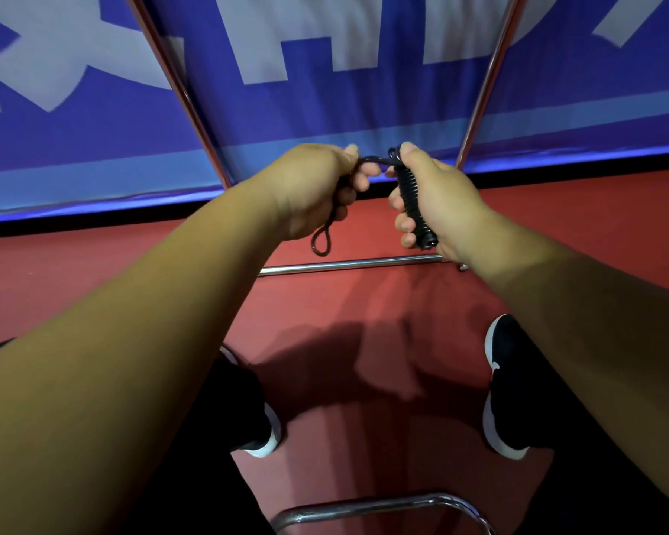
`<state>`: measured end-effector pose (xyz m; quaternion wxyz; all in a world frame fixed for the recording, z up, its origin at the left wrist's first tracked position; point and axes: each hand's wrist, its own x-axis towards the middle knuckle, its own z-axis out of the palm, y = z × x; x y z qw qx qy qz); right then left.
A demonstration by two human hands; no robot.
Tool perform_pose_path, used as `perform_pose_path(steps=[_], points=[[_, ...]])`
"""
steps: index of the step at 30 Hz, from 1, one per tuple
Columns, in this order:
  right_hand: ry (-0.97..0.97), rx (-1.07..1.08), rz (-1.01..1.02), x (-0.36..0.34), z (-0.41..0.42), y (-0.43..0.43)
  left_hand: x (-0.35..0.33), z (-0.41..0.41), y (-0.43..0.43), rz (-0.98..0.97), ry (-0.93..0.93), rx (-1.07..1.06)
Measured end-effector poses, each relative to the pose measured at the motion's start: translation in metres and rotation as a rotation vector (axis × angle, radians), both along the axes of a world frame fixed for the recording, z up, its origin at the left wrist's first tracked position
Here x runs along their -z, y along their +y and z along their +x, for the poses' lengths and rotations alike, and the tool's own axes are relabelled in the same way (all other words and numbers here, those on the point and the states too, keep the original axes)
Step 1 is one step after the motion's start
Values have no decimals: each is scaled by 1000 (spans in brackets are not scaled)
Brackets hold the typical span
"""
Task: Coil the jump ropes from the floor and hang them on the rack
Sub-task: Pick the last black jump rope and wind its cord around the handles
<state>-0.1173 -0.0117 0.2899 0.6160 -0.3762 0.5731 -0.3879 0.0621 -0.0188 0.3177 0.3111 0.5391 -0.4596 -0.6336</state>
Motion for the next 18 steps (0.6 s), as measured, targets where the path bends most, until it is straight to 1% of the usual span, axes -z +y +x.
perform_pose_path(steps=[1,3,5,7,9,12,13,16,18], points=[[-20,11,8,-2,-1,-1,-1,-1,0,-13,35,13],[-50,29,34,-5,-4,-5,-1,0,1,-67,41,110],[-47,30,48,-8,-6,-7,-1,7,3,-103,-18,255],[-32,-12,46,-10,-6,-6,2,12,3,-114,-126,332],[-21,-77,44,-14,-5,-2,3,14,2,-129,-260,337],[1,-192,63,-17,-3,3,4,11,3,-213,-540,362],[12,-227,75,-17,-2,4,5,9,4,-205,-592,376],[53,-342,125,-13,4,9,11,7,6,-137,-610,375],[60,-417,162,-13,4,11,13,7,6,-137,-622,362]])
